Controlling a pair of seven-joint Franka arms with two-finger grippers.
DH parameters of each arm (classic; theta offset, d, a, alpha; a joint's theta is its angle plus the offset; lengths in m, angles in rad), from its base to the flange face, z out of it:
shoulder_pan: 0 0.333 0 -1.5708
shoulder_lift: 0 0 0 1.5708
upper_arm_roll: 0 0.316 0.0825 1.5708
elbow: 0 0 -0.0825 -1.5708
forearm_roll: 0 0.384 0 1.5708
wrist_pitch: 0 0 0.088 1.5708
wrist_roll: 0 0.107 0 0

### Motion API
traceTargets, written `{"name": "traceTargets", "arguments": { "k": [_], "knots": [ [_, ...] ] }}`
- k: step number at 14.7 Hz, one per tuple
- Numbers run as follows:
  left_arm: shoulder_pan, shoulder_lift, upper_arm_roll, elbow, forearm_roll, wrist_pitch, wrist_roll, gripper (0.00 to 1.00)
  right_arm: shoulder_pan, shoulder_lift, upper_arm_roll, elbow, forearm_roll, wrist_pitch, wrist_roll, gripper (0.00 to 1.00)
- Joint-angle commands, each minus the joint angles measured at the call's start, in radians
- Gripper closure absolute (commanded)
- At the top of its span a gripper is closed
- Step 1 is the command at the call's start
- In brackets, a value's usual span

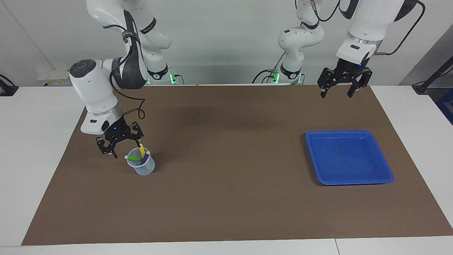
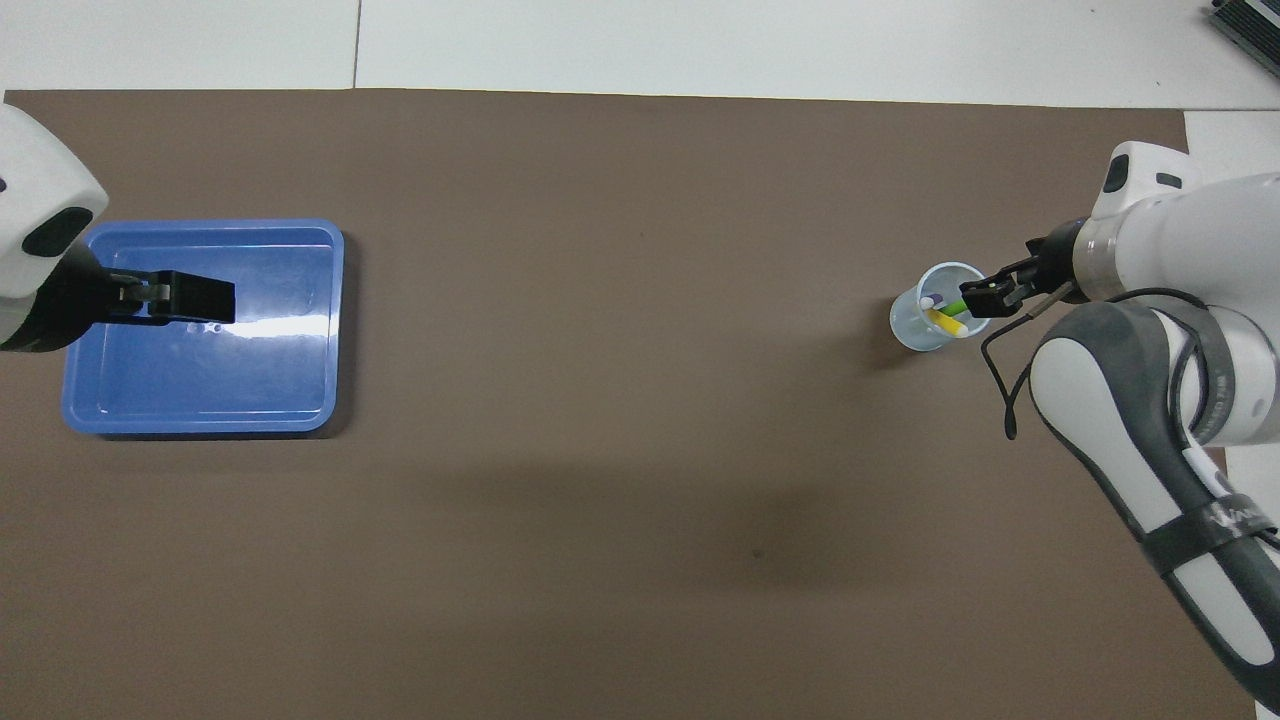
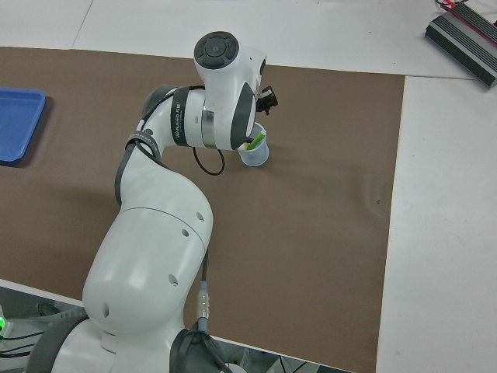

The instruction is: Transfer and insert pens with both arms

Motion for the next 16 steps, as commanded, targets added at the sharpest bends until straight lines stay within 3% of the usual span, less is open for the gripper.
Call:
{"name": "traceTargets", "arguments": {
  "k": [1,3,10,16],
  "knots": [
    [0.012,-0.023,-0.006,-0.015,-0.014,-0.015,0.01,0.0,0.017,-0.011,0.014,0.064,0.055,-0.073,0.016,0.01],
    [0.012,-0.023,-0.005,-0.015,-0.014,-0.015,0.01,0.0,0.028,-0.021,0.016,0.08,0.056,-0.096,0.063,0.0],
    [0.012,-0.023,-0.005,-0.015,-0.014,-0.015,0.01,0.0,0.014,-0.02,0.002,0.239,0.032,-0.43,0.116,0.0],
    [0.012,-0.023,-0.005,-0.015,-0.014,-0.015,0.01,0.0,0.019,-0.126,-0.003,0.262,-0.039,-0.643,0.154,0.0]
  ]
}}
